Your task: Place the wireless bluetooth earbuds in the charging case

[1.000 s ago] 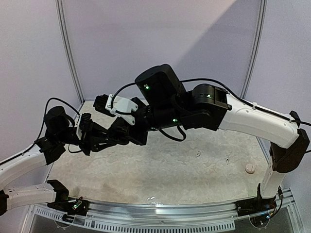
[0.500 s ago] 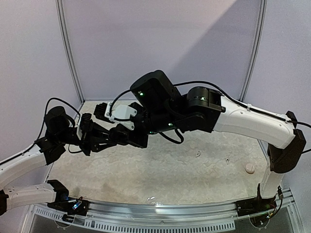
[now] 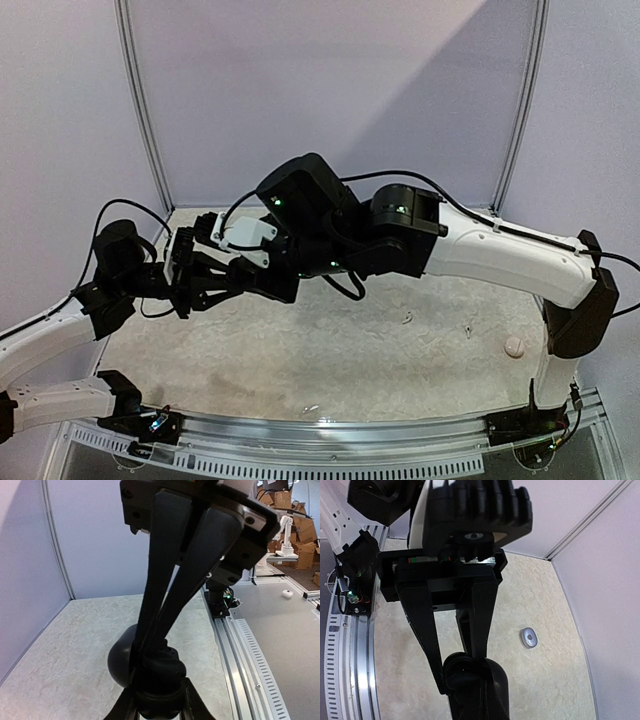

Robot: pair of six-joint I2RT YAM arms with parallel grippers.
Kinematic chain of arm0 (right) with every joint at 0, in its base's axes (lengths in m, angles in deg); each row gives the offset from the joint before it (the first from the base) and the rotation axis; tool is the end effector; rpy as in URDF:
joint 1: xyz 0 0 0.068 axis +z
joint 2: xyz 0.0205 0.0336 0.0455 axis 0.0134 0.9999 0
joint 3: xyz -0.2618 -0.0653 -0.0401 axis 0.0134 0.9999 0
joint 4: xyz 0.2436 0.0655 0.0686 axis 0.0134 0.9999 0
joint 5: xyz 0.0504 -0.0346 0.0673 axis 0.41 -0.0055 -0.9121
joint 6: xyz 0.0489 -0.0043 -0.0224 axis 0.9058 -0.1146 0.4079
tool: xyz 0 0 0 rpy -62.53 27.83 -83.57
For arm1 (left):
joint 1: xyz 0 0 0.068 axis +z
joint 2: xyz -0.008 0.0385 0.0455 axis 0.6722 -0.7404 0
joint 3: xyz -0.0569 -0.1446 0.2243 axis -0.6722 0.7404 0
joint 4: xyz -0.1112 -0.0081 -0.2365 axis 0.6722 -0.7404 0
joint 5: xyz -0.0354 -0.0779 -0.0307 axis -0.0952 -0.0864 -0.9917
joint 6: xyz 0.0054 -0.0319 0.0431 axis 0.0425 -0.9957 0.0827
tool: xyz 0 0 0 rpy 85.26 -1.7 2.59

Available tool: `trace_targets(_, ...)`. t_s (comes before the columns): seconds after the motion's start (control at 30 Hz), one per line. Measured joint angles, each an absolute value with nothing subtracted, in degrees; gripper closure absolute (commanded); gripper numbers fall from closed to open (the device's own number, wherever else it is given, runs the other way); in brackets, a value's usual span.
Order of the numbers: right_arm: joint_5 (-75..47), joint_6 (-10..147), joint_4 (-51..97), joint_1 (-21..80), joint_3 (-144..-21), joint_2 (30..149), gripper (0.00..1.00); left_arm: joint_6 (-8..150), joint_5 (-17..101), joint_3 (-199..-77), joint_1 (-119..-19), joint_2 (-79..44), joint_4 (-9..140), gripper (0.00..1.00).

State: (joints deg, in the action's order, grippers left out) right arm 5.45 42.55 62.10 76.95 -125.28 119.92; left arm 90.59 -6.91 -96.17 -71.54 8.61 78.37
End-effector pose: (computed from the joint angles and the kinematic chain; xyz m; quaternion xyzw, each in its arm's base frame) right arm 0.1126 0.4280 0.3920 -0.6141 0.6217 0.1516 0.4619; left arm 0.1535 -0.1204 0.2830 0.5130 0.5070 -0.4537 0.5233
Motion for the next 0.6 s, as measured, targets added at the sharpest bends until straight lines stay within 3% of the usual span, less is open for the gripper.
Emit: trace_targets(0.6,13.2,48.3,59.0,77.2,-125.3,121.2,1.00,87.9,-0.2,-96.2,-72.1,8.6,78.3,1.00)
